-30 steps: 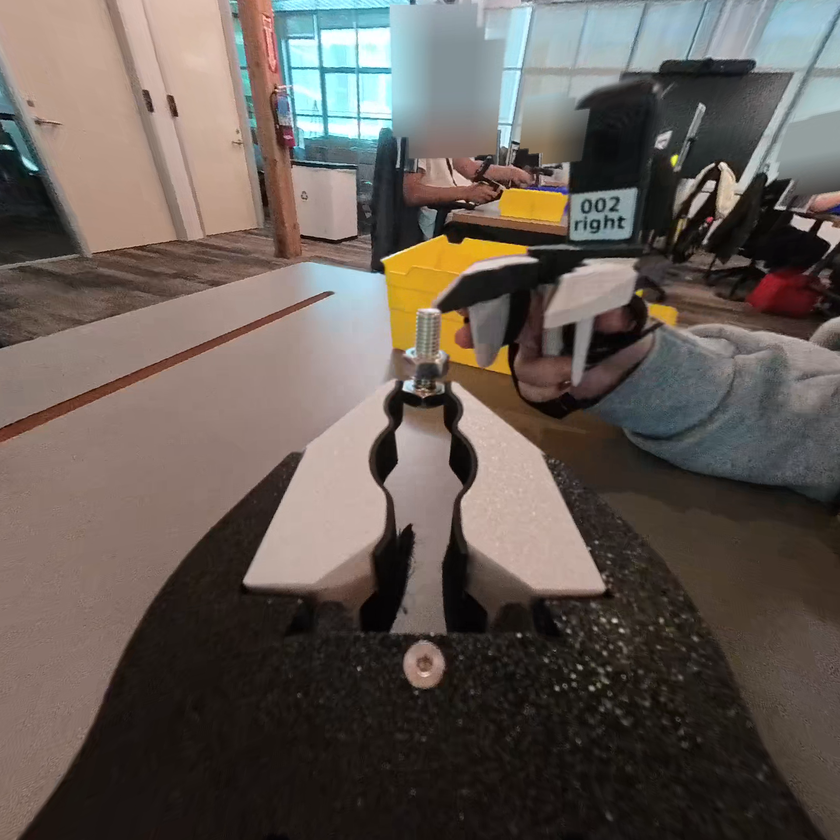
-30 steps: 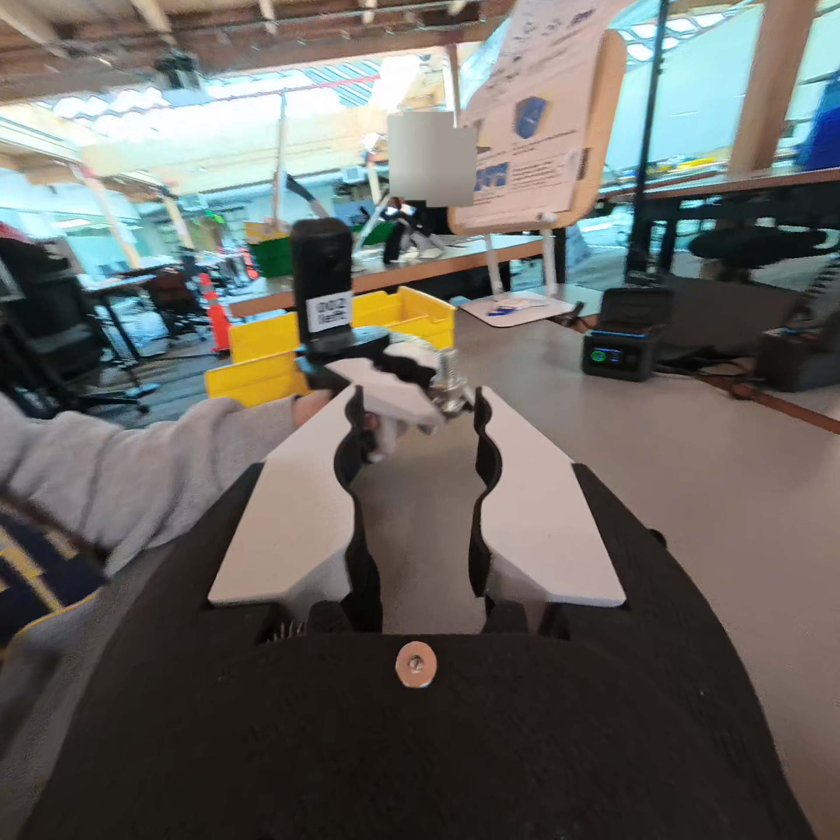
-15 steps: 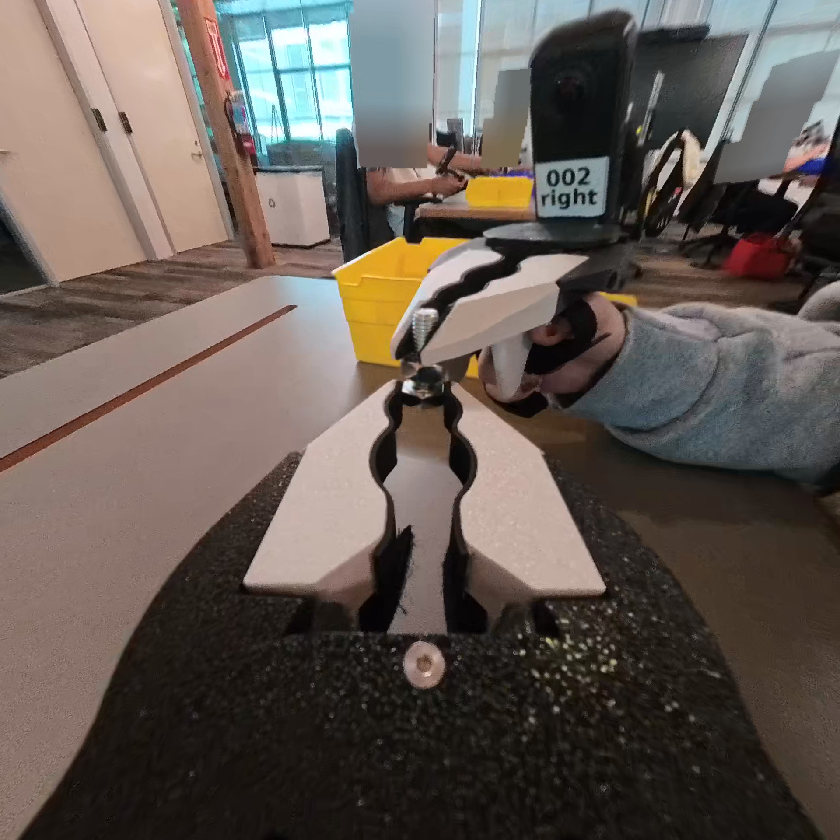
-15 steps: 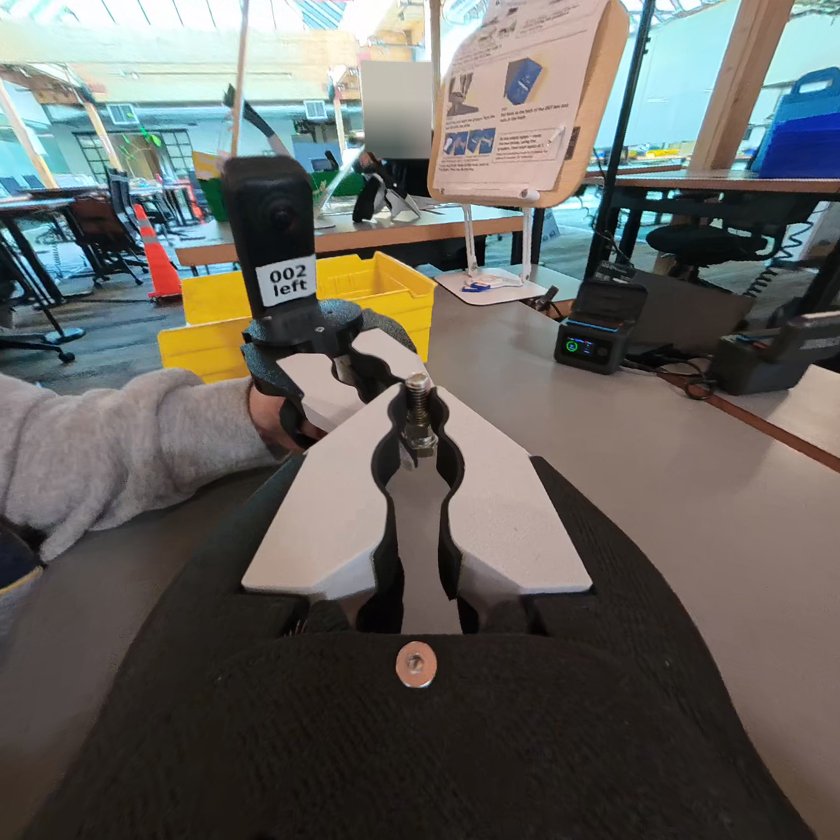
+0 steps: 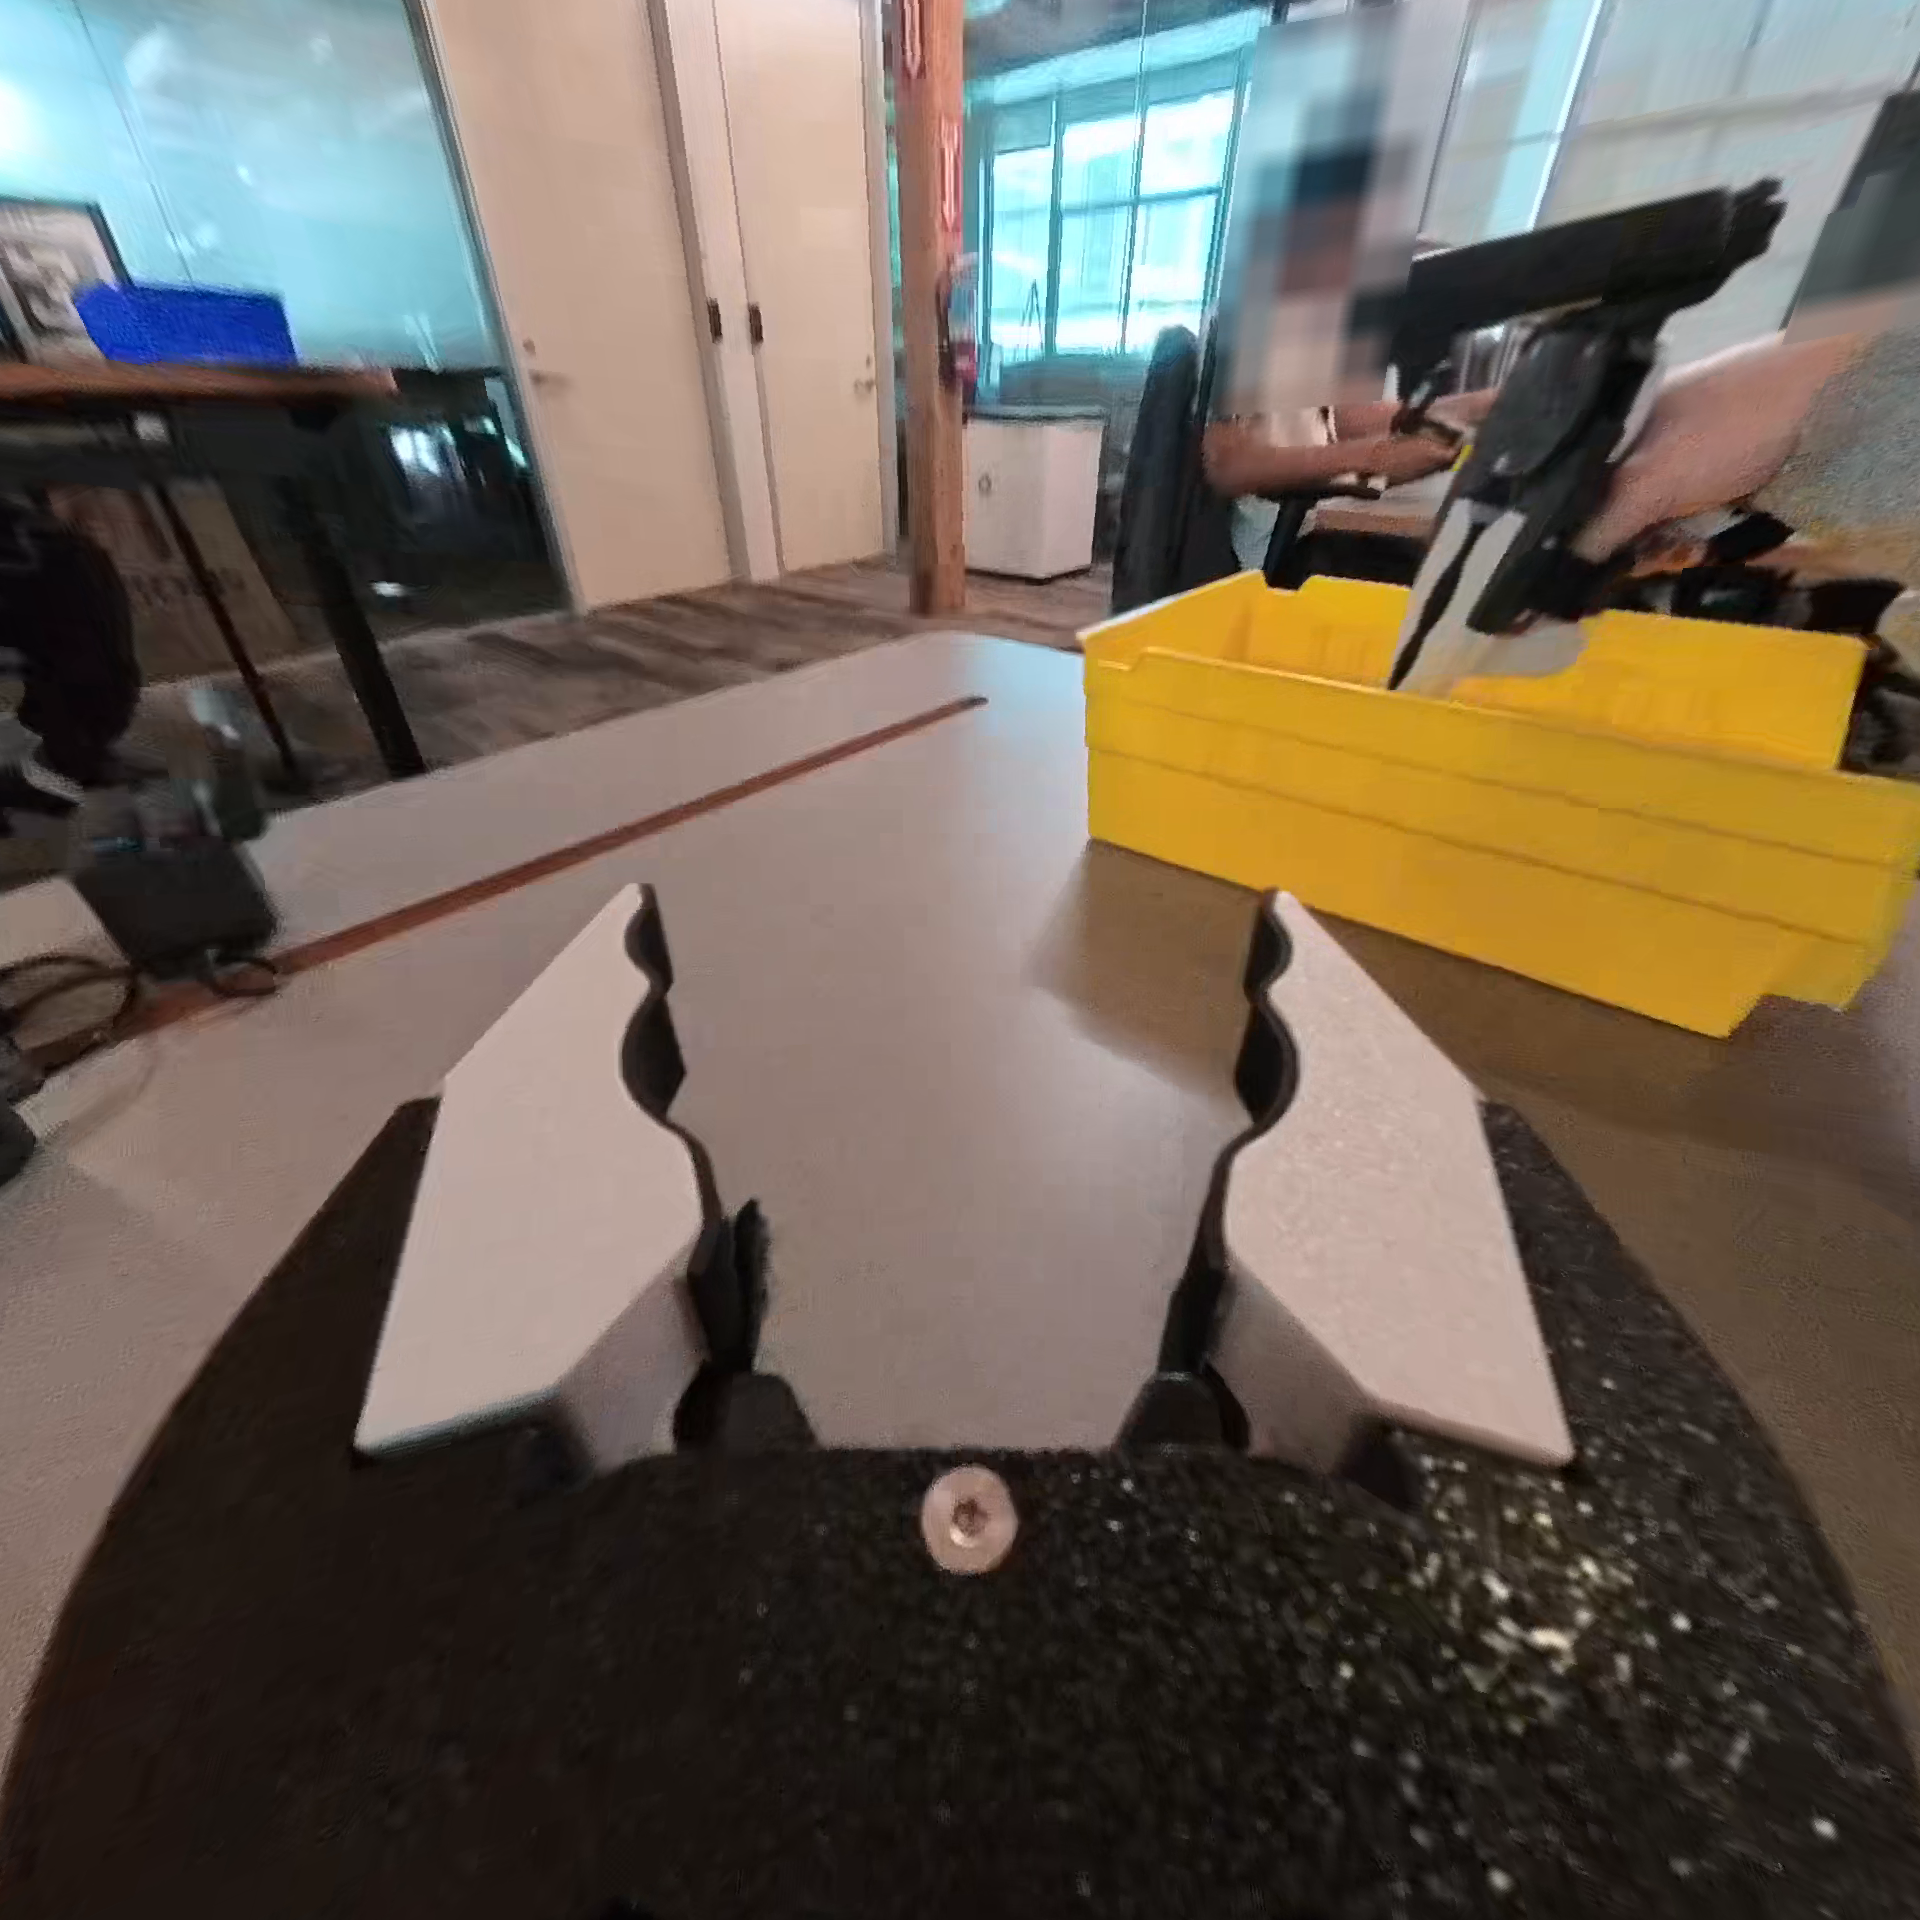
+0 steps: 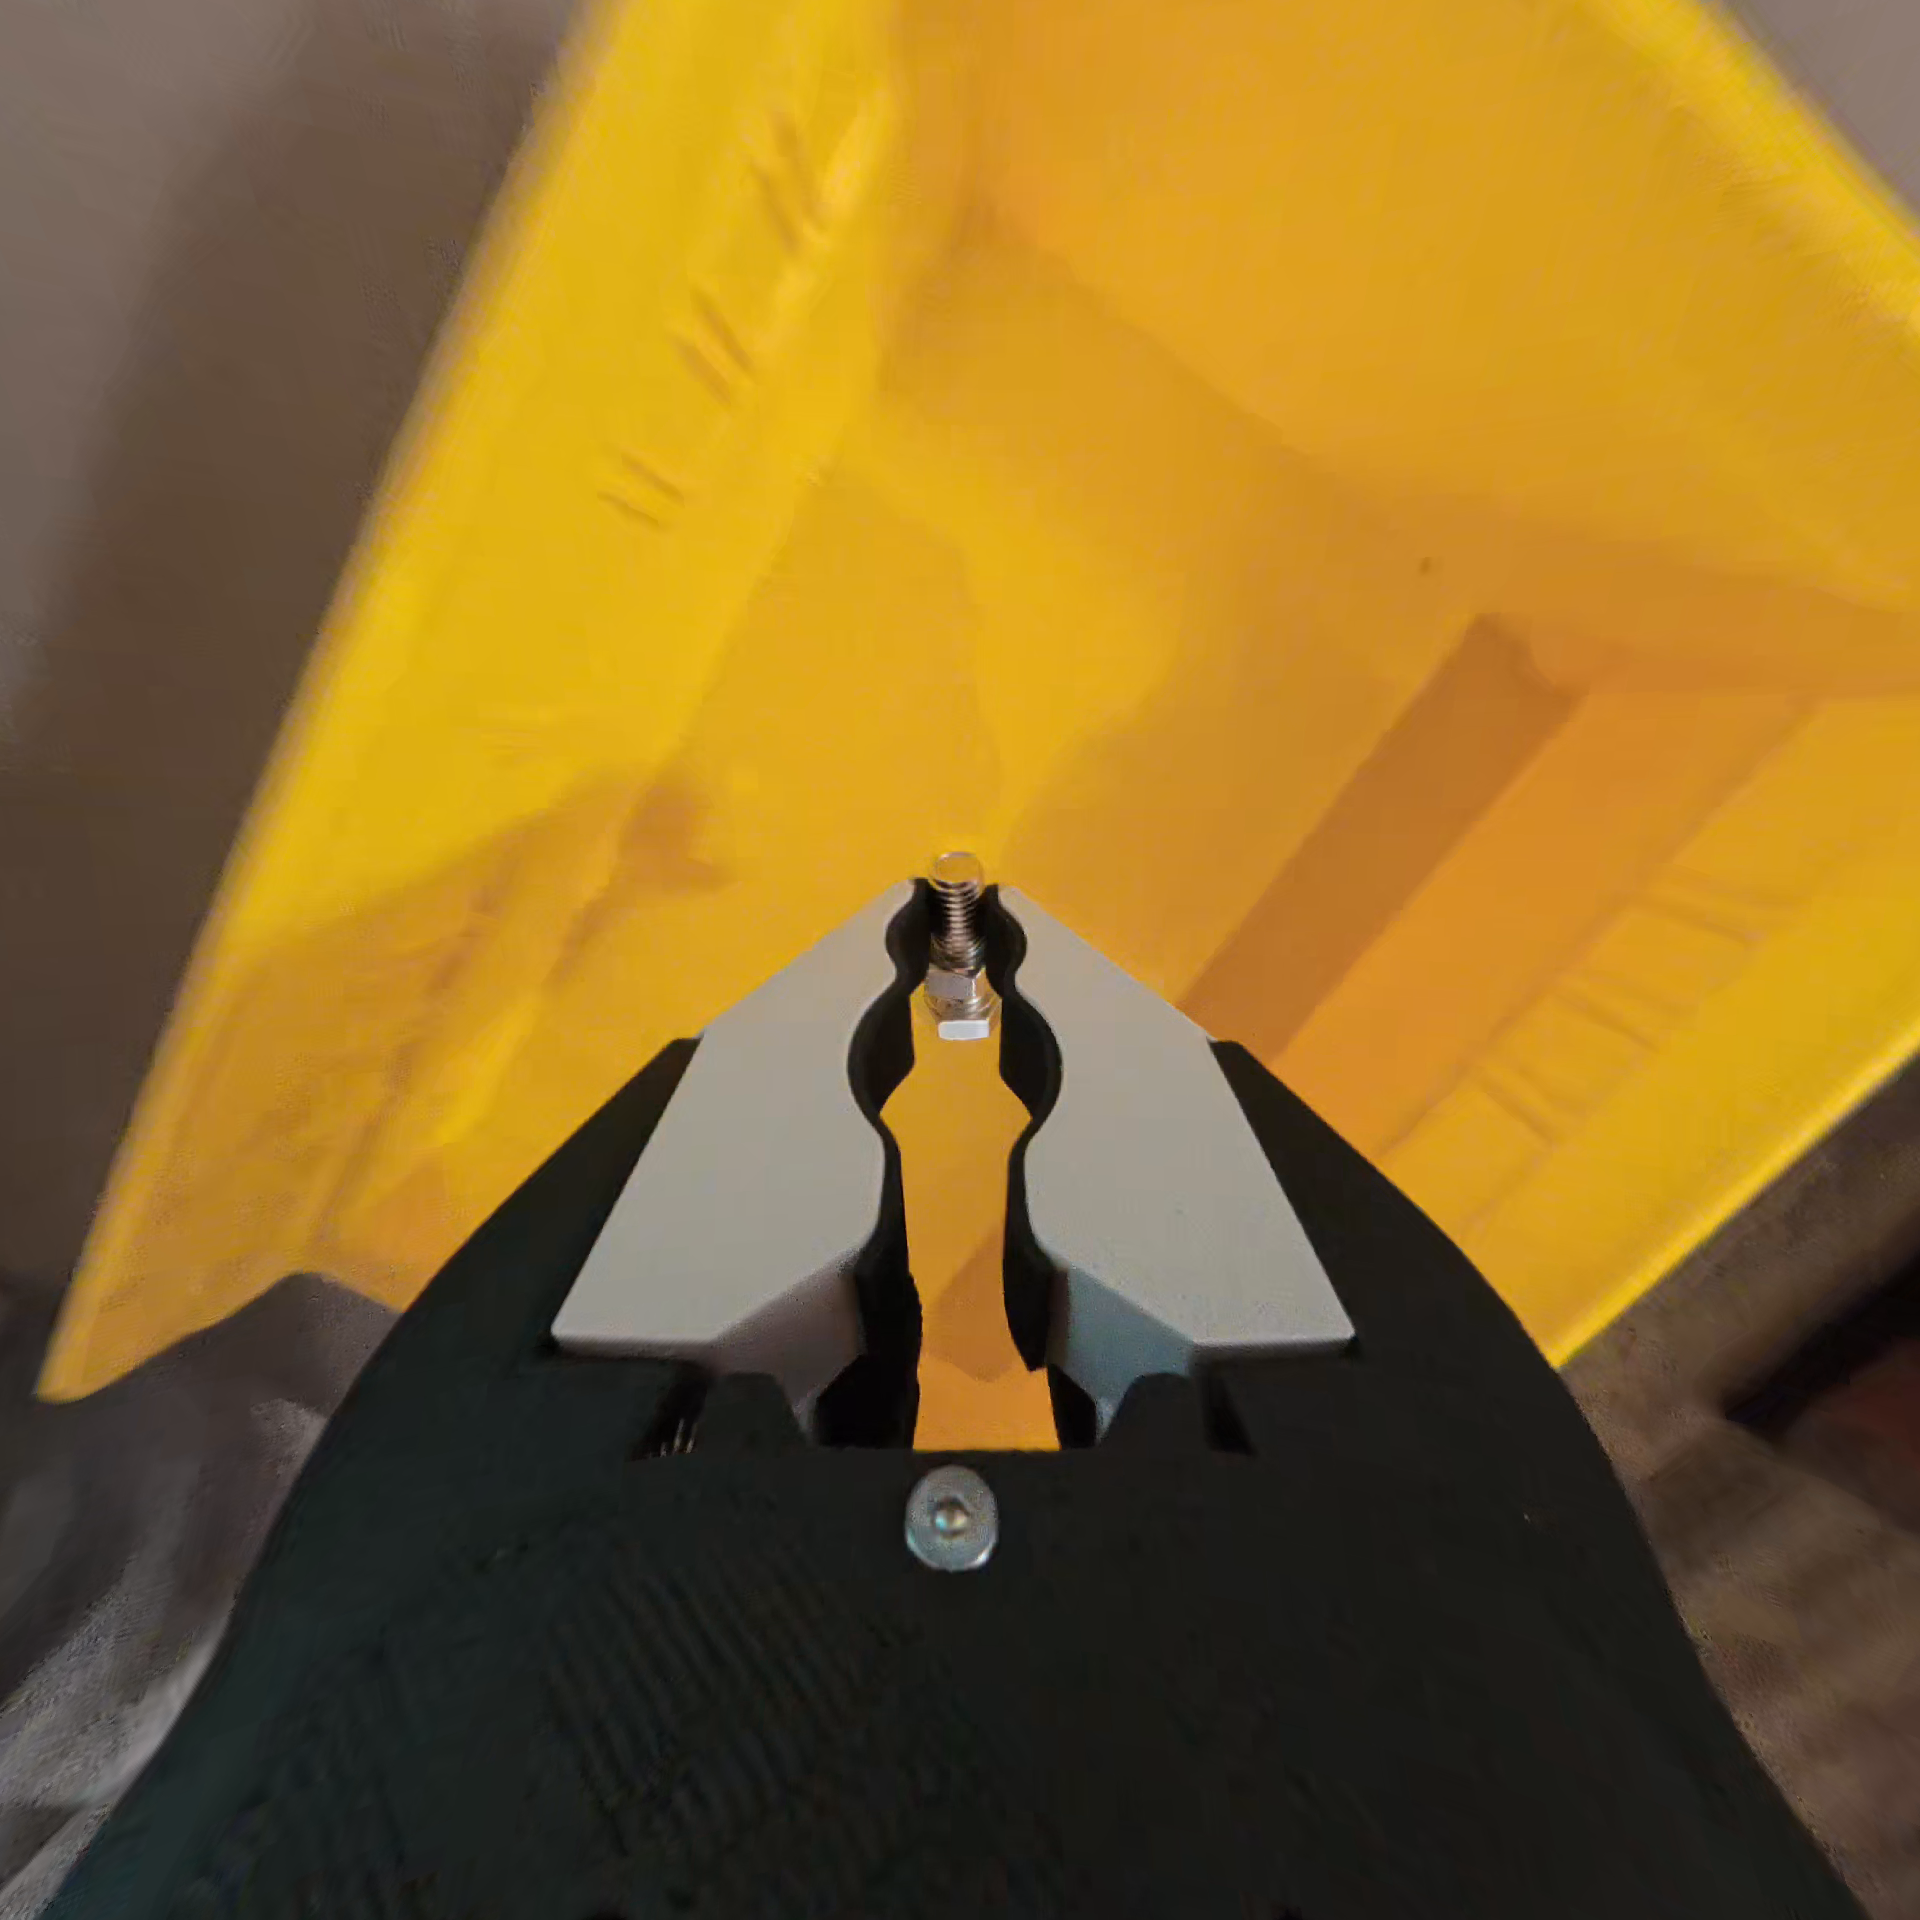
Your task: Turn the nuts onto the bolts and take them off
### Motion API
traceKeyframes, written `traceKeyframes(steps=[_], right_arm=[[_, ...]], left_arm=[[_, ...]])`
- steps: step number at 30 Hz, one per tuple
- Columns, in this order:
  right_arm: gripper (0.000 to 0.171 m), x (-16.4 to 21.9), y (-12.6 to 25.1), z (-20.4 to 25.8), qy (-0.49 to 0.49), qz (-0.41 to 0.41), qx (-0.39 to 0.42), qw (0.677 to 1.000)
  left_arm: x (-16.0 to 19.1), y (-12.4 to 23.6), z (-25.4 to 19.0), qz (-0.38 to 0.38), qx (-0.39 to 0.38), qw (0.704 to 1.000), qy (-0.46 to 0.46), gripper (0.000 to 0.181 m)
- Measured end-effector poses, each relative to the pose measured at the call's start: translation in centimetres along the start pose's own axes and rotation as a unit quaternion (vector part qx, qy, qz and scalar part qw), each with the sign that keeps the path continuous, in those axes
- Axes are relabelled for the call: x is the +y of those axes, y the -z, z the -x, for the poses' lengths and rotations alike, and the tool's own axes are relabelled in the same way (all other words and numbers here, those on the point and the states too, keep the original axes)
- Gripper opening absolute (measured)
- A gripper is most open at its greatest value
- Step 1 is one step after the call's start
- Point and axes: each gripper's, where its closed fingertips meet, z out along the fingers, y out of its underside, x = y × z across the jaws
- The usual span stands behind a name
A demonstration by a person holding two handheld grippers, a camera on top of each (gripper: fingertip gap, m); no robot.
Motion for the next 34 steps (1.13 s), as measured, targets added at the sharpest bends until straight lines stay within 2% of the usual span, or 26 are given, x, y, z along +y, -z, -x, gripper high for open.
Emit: traceKeyframes(steps=[3,6,7,9,10,12,14,16,18,20,22,24,27,29,33,34], right_arm=[[0.008,0.8,-2.6,-1.2,-0.037,0.034,-0.013,0.999],[0.009,0.8,-3.9,-1.3,-0.042,0.027,-0.022,0.999],[0.02,0.4,-4.1,-1.3,-0.039,0.014,-0.02,0.999],[0.061,-0.5,-3.2,-1.8,-0.031,-0.015,0.017,0.999],[0.064,-1.2,-1.9,-1.8,-0.027,-0.041,0.041,0.998],[0.066,-4.2,2.5,0.4,-0.014,-0.151,0.066,0.986],[0.066,-7.3,7.9,4.5,0.013,-0.292,0.086,0.953],[0.066,-9.7,11.6,10.9,0.05,-0.413,0.052,0.908],[0.066,-11.1,12.8,17.5,0.093,-0.489,-0.001,0.867],[0.066,-12.5,12.2,22.3,0.125,-0.552,-0.025,0.824],[0.066,-13.9,9.9,25.3,0.146,-0.588,-0.037,0.795],[0.065,-15.5,6.8,26.6,0.164,-0.609,-0.029,0.776],[0.065,-17.2,3.5,27.5,0.168,-0.637,-0.03,0.751],[0.065,-18.1,2.6,27.8,0.173,-0.65,-0.024,0.739],[0.065,-18.6,3.3,28.1,0.197,-0.691,-0.005,0.695],[0.065,-18.6,3.3,28.0,0.198,-0.693,-0.001,0.693]], left_arm=[[0.8,-0.3,-0.8,0.014,0.014,1.0,0.0,0.104],[1.0,0.0,-0.9,0.021,0.019,1.0,0.01,0.114],[1.0,0.0,-1.0,0.019,0.021,0.999,0.016,0.117],[0.5,0.1,-1.2,0.018,0.029,0.999,0.035,0.122],[-0.5,0.5,-1.9,0.007,0.044,0.998,0.051,0.122],[-4.3,2.5,-3.2,-0.037,0.053,0.995,0.072,0.113],[-7.4,5.0,-3.6,-0.043,0.022,0.998,0.051,0.104],[-9.6,8.4,-2.0,-0.006,-0.046,0.999,0.025,0.098],[-10.9,12.9,2.5,0.051,-0.152,0.987,0.017,0.089],[-10.7,18.8,8.9,0.136,-0.277,0.951,0.017,0.081],[-8.2,24.2,14.7,0.247,-0.353,0.901,0.051,0.069],[-4.0,27.3,18.2,0.35,-0.357,0.856,0.13,0.064],[2.5,29.6,20.0,0.473,-0.318,0.79,0.225,0.056],[5.2,29.9,20.2,0.508,-0.299,0.76,0.274,0.051],[8.7,31.6,21.1,0.568,-0.309,0.702,0.299,0.046],[9.4,31.7,21.2,0.573,-0.307,0.695,0.305,0.045]])
